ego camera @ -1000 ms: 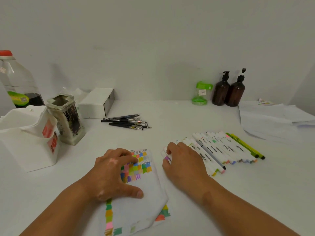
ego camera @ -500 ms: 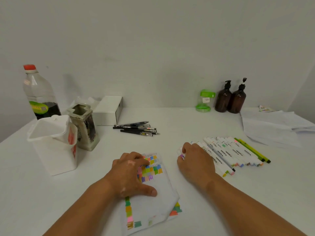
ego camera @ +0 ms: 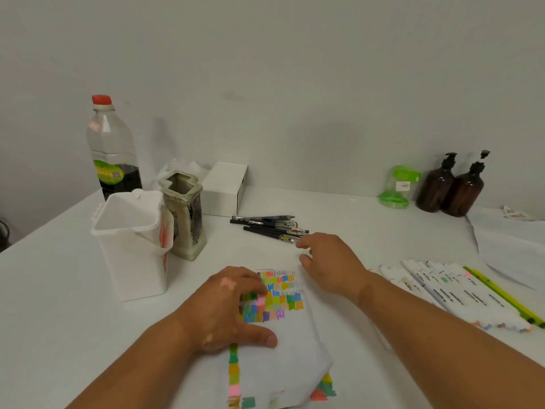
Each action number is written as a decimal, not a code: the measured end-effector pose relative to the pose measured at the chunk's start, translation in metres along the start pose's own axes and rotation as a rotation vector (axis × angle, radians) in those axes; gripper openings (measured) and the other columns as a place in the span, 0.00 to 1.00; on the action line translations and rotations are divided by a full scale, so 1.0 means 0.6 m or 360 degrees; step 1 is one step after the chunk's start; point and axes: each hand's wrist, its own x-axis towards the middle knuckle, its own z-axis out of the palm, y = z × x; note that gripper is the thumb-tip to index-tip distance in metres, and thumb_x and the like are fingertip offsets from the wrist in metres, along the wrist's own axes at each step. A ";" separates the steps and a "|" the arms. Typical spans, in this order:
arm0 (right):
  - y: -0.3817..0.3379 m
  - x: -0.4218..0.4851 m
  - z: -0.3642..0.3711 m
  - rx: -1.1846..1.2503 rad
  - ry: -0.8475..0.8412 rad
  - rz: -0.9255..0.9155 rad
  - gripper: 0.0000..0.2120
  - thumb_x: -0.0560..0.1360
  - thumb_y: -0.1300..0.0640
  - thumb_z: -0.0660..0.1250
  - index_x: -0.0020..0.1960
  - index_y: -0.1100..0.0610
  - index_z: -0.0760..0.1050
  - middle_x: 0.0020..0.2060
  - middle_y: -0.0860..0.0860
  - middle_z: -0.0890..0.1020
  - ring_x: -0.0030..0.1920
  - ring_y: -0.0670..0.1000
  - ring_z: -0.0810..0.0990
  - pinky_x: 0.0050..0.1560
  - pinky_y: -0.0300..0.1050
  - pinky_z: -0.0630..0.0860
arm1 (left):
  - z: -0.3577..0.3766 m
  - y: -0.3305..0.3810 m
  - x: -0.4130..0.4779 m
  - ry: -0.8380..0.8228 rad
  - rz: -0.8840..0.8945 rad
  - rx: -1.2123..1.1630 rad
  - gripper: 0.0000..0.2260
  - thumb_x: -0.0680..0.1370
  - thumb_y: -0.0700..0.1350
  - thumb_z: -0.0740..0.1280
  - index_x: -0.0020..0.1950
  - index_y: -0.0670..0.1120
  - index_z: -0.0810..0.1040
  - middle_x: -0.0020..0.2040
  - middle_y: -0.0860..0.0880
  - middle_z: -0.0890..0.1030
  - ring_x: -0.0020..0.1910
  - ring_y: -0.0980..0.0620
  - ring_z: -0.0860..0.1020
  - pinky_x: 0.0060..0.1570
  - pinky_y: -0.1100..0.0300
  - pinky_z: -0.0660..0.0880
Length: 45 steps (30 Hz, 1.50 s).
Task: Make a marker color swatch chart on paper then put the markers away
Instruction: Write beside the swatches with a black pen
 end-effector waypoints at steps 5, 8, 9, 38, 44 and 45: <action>-0.016 0.073 0.032 -0.0153 -0.0063 0.0038 0.11 0.81 0.57 0.61 0.60 0.55 0.78 0.56 0.53 0.81 0.51 0.53 0.79 0.54 0.49 0.78 | 0.004 -0.009 0.002 -0.0049 0.0021 0.0027 0.44 0.59 0.79 0.67 0.71 0.61 0.72 0.69 0.65 0.67 0.66 0.61 0.66 0.69 0.59 0.68; -0.016 0.092 0.041 -0.0143 0.0001 0.0091 0.09 0.78 0.53 0.64 0.56 0.52 0.79 0.49 0.50 0.82 0.45 0.51 0.78 0.47 0.46 0.79 | 0.007 -0.011 0.003 -0.0046 0.0022 0.0029 0.45 0.58 0.81 0.65 0.71 0.61 0.71 0.69 0.65 0.67 0.66 0.60 0.65 0.68 0.59 0.67; -0.016 0.095 0.042 -0.0171 -0.0006 0.0098 0.08 0.78 0.52 0.64 0.53 0.52 0.79 0.47 0.49 0.81 0.44 0.51 0.78 0.46 0.46 0.79 | 0.009 -0.010 0.003 -0.0046 0.0024 0.0035 0.45 0.58 0.81 0.65 0.71 0.62 0.71 0.69 0.65 0.67 0.66 0.60 0.65 0.68 0.59 0.67; -0.040 -0.187 -0.022 0.1899 -0.0078 0.0127 0.05 0.68 0.55 0.75 0.44 0.52 0.85 0.33 0.52 0.84 0.34 0.50 0.81 0.36 0.44 0.79 | 0.017 0.088 -0.036 0.0409 0.0322 -0.0438 0.08 0.80 0.42 0.68 0.56 0.52 0.82 0.43 0.59 0.81 0.43 0.57 0.79 0.43 0.63 0.75; -0.043 -0.187 -0.015 0.1891 0.0020 0.0019 0.03 0.70 0.58 0.75 0.42 0.56 0.82 0.30 0.54 0.82 0.30 0.51 0.79 0.33 0.43 0.78 | 0.027 0.103 -0.032 0.0218 0.0368 -0.0368 0.08 0.84 0.45 0.59 0.60 0.49 0.76 0.51 0.54 0.80 0.50 0.55 0.77 0.50 0.59 0.74; -0.044 -0.188 -0.012 0.1872 0.0021 -0.0007 0.04 0.71 0.59 0.76 0.41 0.56 0.81 0.30 0.53 0.82 0.30 0.50 0.78 0.32 0.42 0.77 | 0.029 0.104 -0.031 0.0219 0.0396 -0.0348 0.08 0.85 0.46 0.58 0.58 0.49 0.77 0.50 0.53 0.80 0.49 0.54 0.77 0.49 0.58 0.74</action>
